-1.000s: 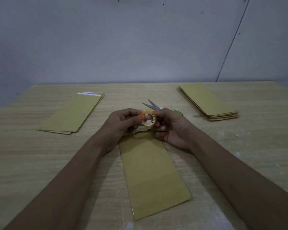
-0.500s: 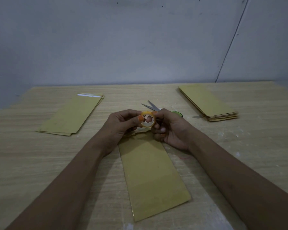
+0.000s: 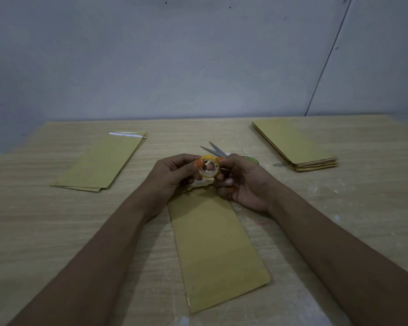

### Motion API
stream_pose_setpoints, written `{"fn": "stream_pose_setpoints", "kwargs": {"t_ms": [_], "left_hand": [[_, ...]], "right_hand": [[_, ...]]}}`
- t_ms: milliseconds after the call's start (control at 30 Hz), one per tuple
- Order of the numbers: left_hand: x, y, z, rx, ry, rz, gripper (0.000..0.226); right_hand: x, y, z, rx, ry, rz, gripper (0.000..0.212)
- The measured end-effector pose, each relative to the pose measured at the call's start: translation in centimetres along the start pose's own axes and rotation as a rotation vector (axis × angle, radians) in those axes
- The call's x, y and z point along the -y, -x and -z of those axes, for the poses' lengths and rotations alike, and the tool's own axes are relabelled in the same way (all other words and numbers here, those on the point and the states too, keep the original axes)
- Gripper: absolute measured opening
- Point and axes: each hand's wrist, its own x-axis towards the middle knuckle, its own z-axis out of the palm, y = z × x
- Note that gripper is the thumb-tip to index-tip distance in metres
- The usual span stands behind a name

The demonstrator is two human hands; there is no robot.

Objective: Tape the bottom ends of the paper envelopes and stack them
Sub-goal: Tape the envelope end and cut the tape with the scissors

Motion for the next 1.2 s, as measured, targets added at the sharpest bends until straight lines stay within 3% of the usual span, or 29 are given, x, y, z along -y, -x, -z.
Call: {"fn": "stream_pose_setpoints", "kwargs": {"t_ms": [233, 400, 500, 600, 767, 900, 1200], "left_hand": [[0.0, 0.1, 0.1, 0.014, 0.019, -0.004, 0.026], [-0.1, 0.1, 0.1, 0.021, 0.0, -0.011, 0.022], [-0.2, 0.2, 0.0, 0.007, 0.023, -0.029, 0.019], [-0.3, 0.3, -0.2, -0.019, 0.032, -0.029, 0.018], [-0.3, 0.3, -0.1, -0.054, 0.005, -0.038, 0.018], [-0.3, 0.3, -0.3, -0.092, -0.012, -0.045, 0.015], [-0.2, 0.4, -0.5, -0.126, -0.055, -0.053, 0.016]], "right_hand": [[-0.1, 0.0, -0.2, -0.027, 0.023, -0.011, 0.007], [0.0, 0.0, -0.3, -0.018, 0.025, -0.018, 0.012], [0.2, 0.0, -0.3, 0.013, 0.023, -0.04, 0.026], [0.1, 0.0, -0.6, -0.059, 0.045, -0.02, 0.026], [-0.3, -0.2, -1.4, -0.248, 0.115, 0.099, 0.015], [-0.5, 0.0, -1.1, -0.355, 0.242, 0.251, 0.023], [-1.3, 0.2, -1.0, -0.366, 0.562, 0.593, 0.018]]}}
